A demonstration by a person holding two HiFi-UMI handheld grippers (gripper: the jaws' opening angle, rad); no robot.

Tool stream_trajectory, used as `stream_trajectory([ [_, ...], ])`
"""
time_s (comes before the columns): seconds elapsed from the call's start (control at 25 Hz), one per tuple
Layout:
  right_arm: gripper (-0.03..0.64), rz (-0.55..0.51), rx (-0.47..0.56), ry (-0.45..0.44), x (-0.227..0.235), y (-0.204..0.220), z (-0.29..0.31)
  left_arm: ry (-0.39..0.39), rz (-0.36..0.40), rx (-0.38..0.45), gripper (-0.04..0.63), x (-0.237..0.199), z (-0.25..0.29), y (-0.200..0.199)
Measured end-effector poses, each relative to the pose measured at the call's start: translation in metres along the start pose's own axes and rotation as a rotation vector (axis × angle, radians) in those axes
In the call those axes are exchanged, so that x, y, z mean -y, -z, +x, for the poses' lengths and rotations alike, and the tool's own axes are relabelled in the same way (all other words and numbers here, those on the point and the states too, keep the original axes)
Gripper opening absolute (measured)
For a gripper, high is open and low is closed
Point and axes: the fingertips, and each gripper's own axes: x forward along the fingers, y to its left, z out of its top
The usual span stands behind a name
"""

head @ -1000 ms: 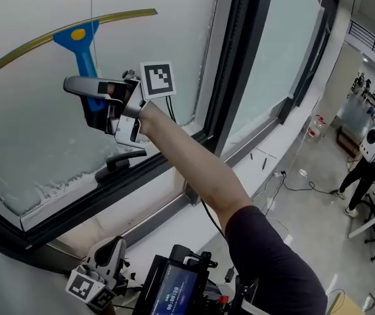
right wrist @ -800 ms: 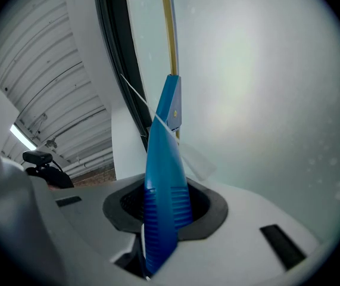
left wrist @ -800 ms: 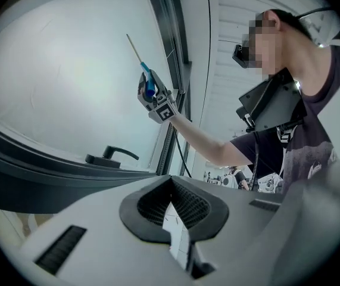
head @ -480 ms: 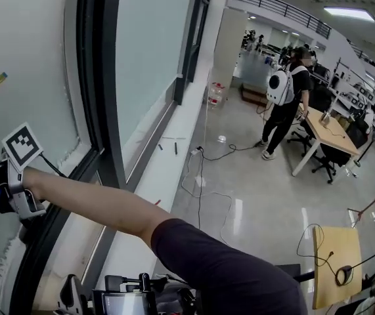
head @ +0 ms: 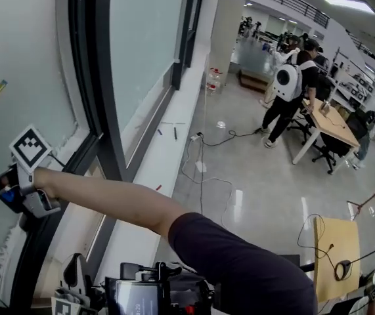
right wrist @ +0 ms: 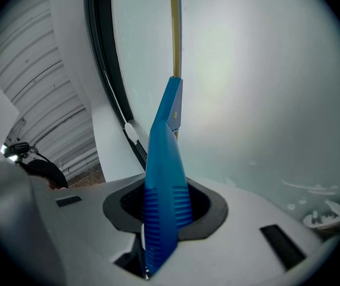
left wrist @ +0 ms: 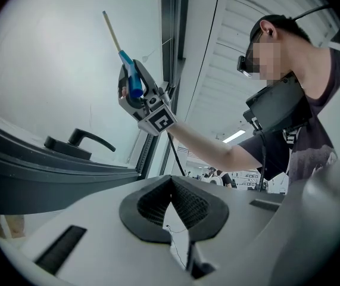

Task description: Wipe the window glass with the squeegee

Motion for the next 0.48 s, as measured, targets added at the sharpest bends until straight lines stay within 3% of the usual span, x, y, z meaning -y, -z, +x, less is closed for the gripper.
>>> stream_trajectory([
  [0.12,0.094,0.087,0.029,-0.04,-0.017,0.012,-0.005,0.005,0.006,0.017,0.005,0.008,0.013,-0.008],
  [0.24,0.094,0.057,0.078,0.077,-0.004,0.003,-0.038,0.034,0.011,0.019,0.005,0.008,0.024,-0.017],
  [0.32,0.094,0.026,0.081,0.12,0.011,0.001,-0.049,0.0,0.018,0.017,0.005,0.002,0.017,-0.022],
  [0.48,0.094,0.028,0.072,0.089,0.019,0.009,-0.043,-0.091,0.022,0.033,0.005,0.0,-0.006,-0.03],
])
